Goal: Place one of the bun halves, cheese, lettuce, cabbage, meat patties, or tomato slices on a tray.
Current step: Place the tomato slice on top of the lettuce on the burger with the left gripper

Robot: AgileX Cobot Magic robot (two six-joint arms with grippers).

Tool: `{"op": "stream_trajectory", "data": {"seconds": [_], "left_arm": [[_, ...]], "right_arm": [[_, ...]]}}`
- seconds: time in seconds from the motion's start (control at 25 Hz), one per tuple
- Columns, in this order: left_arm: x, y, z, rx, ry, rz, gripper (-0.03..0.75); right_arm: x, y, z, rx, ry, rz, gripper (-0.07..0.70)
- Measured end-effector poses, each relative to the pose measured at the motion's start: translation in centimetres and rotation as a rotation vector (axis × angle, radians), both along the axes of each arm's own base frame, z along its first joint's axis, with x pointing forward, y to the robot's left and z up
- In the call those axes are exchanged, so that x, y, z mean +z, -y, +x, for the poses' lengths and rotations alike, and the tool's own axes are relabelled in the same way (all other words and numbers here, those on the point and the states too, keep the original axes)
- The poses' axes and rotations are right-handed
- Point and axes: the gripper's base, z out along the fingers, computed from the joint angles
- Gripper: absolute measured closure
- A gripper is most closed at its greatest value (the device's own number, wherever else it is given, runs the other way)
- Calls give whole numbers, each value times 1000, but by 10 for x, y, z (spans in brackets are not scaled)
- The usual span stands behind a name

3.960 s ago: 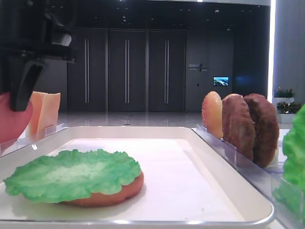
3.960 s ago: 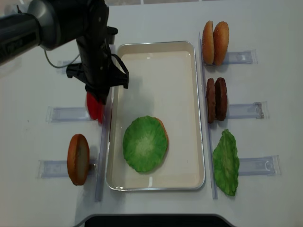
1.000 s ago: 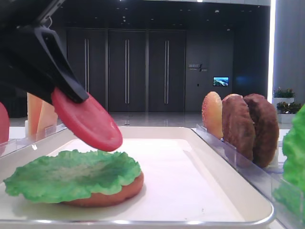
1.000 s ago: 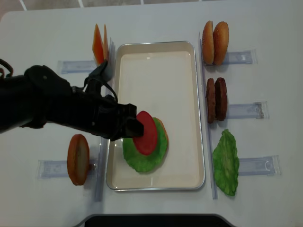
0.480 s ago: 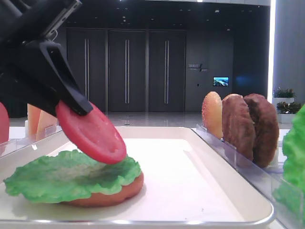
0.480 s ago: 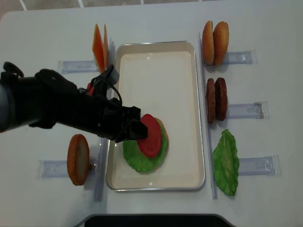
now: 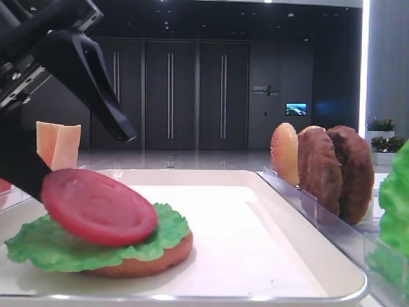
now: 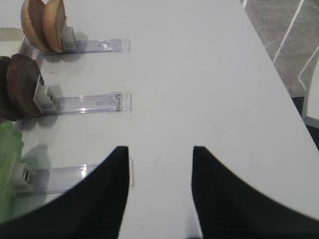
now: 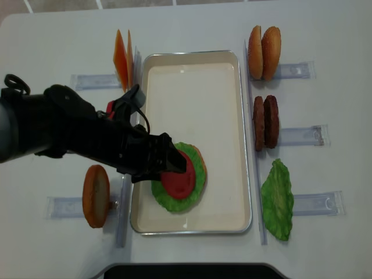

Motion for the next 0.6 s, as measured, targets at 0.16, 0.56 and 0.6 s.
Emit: {"op": "stream_trajectory", "data": {"seconds": [0.16, 0.56, 0.6], "left_arm": [[10, -1, 4, 2, 9, 39, 122], [64, 4, 33, -16, 54, 132, 116], [69, 4, 35, -25, 61, 143, 116]], "right_arm": [[0, 0, 0, 0, 0, 0, 341], [0, 0, 0, 0, 0, 0, 341], [0, 0, 0, 0, 0, 0, 341]]}}
